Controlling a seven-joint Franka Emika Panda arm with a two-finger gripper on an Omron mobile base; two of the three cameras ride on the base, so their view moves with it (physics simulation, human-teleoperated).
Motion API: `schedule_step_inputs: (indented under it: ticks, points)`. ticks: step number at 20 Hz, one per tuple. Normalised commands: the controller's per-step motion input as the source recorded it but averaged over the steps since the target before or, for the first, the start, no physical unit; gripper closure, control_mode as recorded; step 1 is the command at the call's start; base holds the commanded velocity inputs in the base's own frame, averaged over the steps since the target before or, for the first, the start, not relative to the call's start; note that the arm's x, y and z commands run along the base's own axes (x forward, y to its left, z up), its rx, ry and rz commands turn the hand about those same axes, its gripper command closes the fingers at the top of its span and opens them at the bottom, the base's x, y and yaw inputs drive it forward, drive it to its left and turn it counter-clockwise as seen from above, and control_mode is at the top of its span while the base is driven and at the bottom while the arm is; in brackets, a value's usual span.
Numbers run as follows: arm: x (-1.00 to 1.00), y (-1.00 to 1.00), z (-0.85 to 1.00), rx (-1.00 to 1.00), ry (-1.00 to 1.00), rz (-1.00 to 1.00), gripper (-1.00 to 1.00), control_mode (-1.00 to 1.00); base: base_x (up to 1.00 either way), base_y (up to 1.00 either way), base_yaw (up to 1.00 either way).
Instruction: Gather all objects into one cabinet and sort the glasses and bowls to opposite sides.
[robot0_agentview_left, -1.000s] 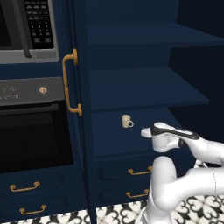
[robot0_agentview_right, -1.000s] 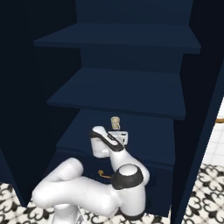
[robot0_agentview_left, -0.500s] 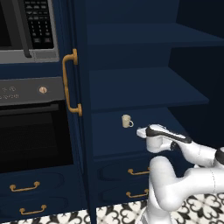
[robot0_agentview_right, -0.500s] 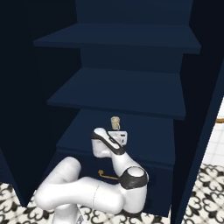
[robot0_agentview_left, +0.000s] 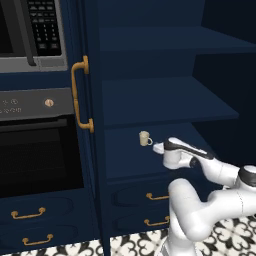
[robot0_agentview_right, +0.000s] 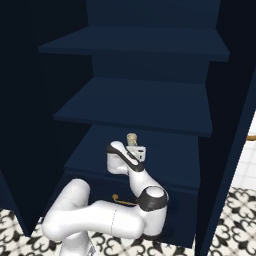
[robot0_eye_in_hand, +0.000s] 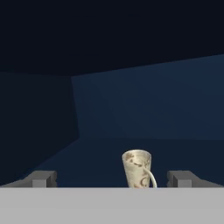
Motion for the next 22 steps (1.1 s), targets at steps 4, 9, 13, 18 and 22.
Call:
schedule_step_inputs:
  ticks: [4, 9, 13, 18, 22]
  points:
    - [0.16, 0.00, -0.08, 0.00, 0.00, 0.00, -1.00, -1.00, 0.00, 0.00, 0.00]
    - [0.10, 0.00, -0.12, 0.00, 0.00, 0.00, -1.00, -1.00, 0.00, 0.00, 0.00]
    - [0.08, 0.00, -0.11, 0.00, 0.00, 0.00, -1.00, -1.00, 0.00, 0.00, 0.00]
    - [0.21, -0.04, -0.20, 0.00, 0.00, 0.00, -1.00, -1.00, 0.00, 0.00, 0.00]
    - [0.34, -0.10, -0.36, 0.00, 0.04, 0.00, -1.00, -1.00, 0.00, 0.00, 0.00]
